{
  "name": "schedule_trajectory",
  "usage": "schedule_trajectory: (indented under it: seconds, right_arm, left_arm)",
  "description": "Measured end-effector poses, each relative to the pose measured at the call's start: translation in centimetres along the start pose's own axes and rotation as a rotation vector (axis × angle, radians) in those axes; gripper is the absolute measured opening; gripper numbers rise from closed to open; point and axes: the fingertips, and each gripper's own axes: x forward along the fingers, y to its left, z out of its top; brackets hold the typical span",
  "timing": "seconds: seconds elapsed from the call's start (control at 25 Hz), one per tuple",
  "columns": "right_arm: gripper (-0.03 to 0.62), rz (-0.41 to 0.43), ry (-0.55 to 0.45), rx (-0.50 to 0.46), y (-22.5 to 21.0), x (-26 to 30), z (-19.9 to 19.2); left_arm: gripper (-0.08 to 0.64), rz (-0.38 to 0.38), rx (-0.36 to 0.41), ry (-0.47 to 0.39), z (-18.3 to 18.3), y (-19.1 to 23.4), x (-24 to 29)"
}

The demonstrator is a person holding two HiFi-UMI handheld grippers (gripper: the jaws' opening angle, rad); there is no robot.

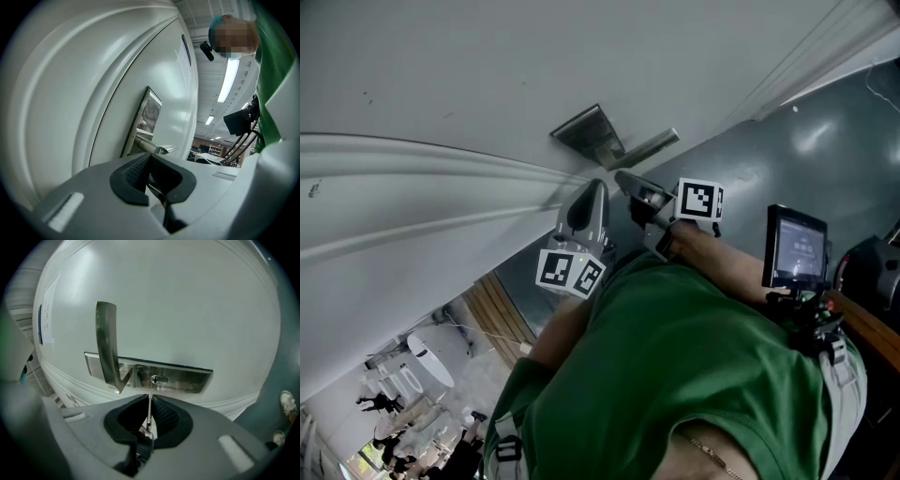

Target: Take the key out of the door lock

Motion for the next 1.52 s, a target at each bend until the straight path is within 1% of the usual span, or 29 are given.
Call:
schedule_trajectory:
  seconds: [0.08, 0.2, 0.24, 0.28, 0.36, 0.4, 0.48, 0.64, 0.76, 0.88, 1.08, 1.32, 1.52]
  right_arm:
    - [0.026, 0.003, 0.005, -0.016, 0.2, -0.1, -0.1]
    - [0.026, -0.014, 0.014, -0.009, 0.4, -0.3, -0.8]
    - [0.025, -0.009, 0.017, -0.025, 0.6, -0.2, -0.8]
    - [0.026, 0.016, 0.020, -0.072, 1.2, -0.1, -0.6]
    - [0.026, 0.085, 0.028, -0.213, 2.4, 0.1, 0.0]
    - [0.026, 0.096, 0.031, -0.261, 2.7, 0.1, 0.1]
    - [0.026, 0.081, 0.031, -0.320, 2.5, 0.0, 0.7]
    - [0.026, 0.049, 0.019, -0.420, 1.9, 0.4, 3.2]
    - [0.026, 0.054, 0.015, -0.488, 3.4, 0.1, 2.3]
    - [0.026, 0.047, 0.005, -0.554, 4.1, -0.5, 1.3]
    - [0.026, 0.017, -0.013, -0.641, 3.8, -1.1, 2.1]
    - [0.026, -0.006, -0.031, -0.662, 3.3, -1.7, 2.3]
    - [0.026, -0.029, -0.039, -0.727, 3.9, -1.7, 2.7]
  left_arm:
    - [0.003, 0.002, -0.003, 0.000, -0.1, 0.0, -0.1]
    - [0.003, 0.007, -0.010, -0.007, -0.2, 0.1, -0.6]
    - [0.003, 0.007, -0.013, -0.017, -0.3, 0.2, -0.5]
    - [0.003, 0.004, -0.014, -0.028, -0.4, 0.3, -0.5]
    - [0.003, -0.002, -0.008, -0.041, -0.6, 0.2, -0.4]
    - [0.003, -0.003, -0.007, -0.043, -0.7, 0.1, -0.3]
    - [0.003, -0.001, -0.011, -0.043, -1.0, 0.4, 0.3]
    - [0.003, -0.001, -0.035, -0.027, -1.7, 1.6, 3.2]
    - [0.003, -0.008, -0.039, -0.029, -1.3, 1.3, 2.2]
    - [0.003, -0.005, -0.061, -0.041, -1.2, 1.0, 1.3]
    - [0.003, -0.027, -0.071, -0.029, -2.2, 0.8, 2.3]
    - [0.003, -0.041, -0.085, -0.010, -3.2, 0.8, 2.6]
    - [0.003, -0.049, -0.096, 0.000, -3.0, 0.9, 3.0]
